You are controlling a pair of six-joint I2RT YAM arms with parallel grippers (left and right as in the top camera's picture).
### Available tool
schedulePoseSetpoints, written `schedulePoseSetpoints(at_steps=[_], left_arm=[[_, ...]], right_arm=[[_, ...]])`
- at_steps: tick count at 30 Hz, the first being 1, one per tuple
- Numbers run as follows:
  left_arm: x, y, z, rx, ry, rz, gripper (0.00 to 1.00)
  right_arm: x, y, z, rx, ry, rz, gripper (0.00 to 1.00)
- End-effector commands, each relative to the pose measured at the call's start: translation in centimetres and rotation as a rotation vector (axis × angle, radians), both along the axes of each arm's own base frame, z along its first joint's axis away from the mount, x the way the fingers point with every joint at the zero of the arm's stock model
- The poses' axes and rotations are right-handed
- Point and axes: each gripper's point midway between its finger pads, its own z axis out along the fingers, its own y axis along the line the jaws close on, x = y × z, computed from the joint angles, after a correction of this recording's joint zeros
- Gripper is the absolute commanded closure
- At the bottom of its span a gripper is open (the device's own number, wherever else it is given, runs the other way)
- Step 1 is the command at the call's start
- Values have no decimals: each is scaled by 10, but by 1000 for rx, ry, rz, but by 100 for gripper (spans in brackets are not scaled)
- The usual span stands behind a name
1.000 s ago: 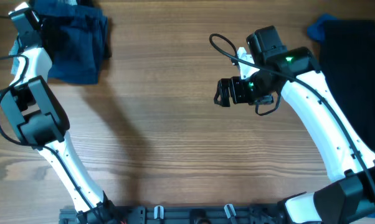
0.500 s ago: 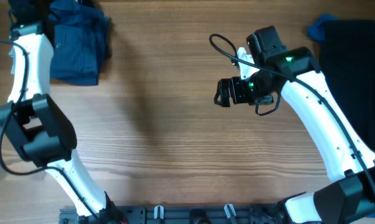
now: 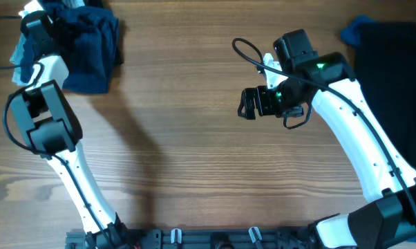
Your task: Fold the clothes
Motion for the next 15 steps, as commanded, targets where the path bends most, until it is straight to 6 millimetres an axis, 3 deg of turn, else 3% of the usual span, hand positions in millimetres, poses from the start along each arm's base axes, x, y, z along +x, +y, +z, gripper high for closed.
schedulePoseSetpoints(at_steps=[1,2,4,5,7,9,11,15], left_arm=[[-21,42,5,29,26,100,63],[-20,43,21,37,4,101,59],[-19,36,82,59,-72,85,49],[-19,30,101,60,-93,66,45],[-21,12,132,52,-116,18,32],[-28,-8,153,31,-92,-24,31],[-40,-20,155,8,-24,-33,32],[-63,-25,120,-51,144,-23,45]], right_arm=[[-1,-4,2,-16,-12,-9,0],[-1,-4,2,-16,-12,-9,0],[-2,-5,2,-18,-8,-9,1],[-3,-5,2,-19,-6,-9,1],[-3,-5,2,-19,-4,-9,0],[-4,-5,1,-20,-2,-9,1],[-5,-6,1,-21,2,-8,0],[-7,-7,1,-26,12,-3,0]])
